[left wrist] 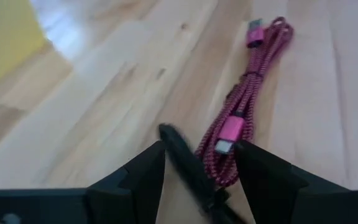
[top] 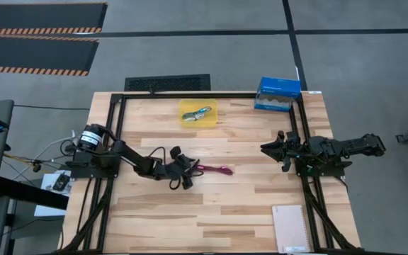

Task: Pick and place USB-C Cables
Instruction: Put the black charger cable into the yellow bin

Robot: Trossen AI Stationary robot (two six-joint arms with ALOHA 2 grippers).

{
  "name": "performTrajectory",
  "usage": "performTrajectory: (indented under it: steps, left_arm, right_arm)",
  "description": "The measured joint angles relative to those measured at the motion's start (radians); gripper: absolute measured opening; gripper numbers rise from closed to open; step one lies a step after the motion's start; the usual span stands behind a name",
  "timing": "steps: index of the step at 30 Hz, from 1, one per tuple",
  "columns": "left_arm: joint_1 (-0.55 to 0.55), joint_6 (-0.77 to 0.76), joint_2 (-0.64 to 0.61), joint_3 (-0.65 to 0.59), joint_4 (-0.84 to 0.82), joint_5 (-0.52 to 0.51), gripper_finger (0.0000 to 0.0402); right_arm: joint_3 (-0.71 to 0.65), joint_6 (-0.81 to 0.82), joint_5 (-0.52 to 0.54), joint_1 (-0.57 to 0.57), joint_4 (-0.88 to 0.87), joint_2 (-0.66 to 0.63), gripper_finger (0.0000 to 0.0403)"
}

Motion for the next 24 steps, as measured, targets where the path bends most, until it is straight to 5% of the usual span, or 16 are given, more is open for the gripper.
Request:
performTrajectory:
  steps: [7, 15, 24]
  left_arm:
    - [0.019, -0.023, -0.045, 0.001, -0.036, 0.047, 0.0184]
    - [-0.057, -0.092, -0.15, 0.0, -0.281, -0.088, 0.0184]
    - [-0.171, -0.198, -0.077, -0.013, -0.155, -0.233, 0.0184]
  right_arm:
    - [0.0, 0.003, 0.0, 0.0, 0.0, 0.0, 0.0118]
    - [0.0, 0.004, 0.0, 0.0, 0.0, 0.0, 0.0118]
    - [0.0, 0.0, 0.0, 0.0, 0.0, 0.0, 0.0118]
